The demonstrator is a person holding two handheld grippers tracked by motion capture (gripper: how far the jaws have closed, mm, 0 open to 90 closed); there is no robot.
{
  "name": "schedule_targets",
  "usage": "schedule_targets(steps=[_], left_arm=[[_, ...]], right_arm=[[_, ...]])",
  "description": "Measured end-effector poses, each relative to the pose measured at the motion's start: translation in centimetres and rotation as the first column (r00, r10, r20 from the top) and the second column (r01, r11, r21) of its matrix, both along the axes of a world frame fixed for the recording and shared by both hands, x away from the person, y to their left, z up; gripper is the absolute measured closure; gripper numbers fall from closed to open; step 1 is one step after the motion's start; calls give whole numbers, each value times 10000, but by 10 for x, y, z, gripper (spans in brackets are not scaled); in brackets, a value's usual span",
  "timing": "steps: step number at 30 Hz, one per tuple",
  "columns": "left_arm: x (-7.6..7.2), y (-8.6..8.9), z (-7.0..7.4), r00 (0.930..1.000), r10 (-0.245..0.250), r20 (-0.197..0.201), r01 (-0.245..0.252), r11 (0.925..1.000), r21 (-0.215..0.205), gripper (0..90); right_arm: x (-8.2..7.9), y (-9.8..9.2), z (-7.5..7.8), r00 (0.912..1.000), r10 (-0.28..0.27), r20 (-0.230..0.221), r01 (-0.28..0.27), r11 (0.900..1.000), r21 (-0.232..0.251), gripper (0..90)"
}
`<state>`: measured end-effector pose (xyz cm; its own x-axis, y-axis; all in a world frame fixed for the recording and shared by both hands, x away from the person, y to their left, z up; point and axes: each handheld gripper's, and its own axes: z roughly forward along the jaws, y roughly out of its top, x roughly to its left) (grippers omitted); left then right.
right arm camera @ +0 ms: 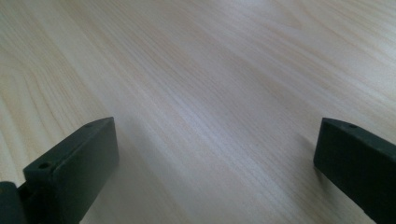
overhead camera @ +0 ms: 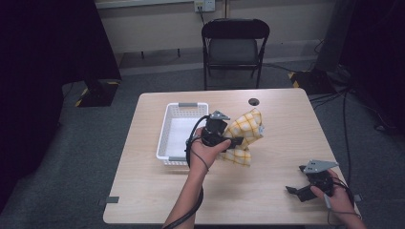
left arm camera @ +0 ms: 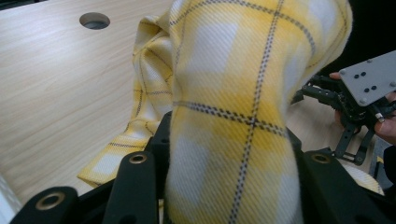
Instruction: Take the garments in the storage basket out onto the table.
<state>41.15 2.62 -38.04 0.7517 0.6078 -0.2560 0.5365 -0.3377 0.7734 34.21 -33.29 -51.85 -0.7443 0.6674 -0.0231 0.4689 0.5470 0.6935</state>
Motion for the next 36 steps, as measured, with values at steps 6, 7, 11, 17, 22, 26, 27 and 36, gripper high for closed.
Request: schedule_targets(steps=[6,7,11,17,22,26,27,36], left_arm=[[1,-7,-5,9999,-110,-78,110,9999,-26,567],[1,-8,-6,9999,-125,-100,125,9999,-17,567],[1,-12,-8,9997,-208,-149,208,9998,13,567],[1,-18,-11,9994,-290,-195,292,9995,80,566],[1,-21,-16,9990,-360,-274,363,9993,117,565],[1,-25,-20,9986,-422,-333,428,9989,173,565],[0,-26,-21,9984,-445,-357,452,9988,205,564],[0,-32,-28,9975,-532,-472,547,9980,330,560]], right_arm=[[0,0,0,10000,3,4,-3,10000,1,0],[0,0,0,10000,3,2,-3,10000,0,0],[0,0,0,10000,3,6,-3,10000,0,0],[0,0,0,10000,1,1,-1,10000,0,0],[0,0,0,10000,5,6,-5,10000,-1,0],[0,0,0,10000,3,3,-3,10000,-1,0],[0,0,0,10000,4,7,-4,10000,0,0],[0,0,0,10000,0,-2,0,10000,1,0]])
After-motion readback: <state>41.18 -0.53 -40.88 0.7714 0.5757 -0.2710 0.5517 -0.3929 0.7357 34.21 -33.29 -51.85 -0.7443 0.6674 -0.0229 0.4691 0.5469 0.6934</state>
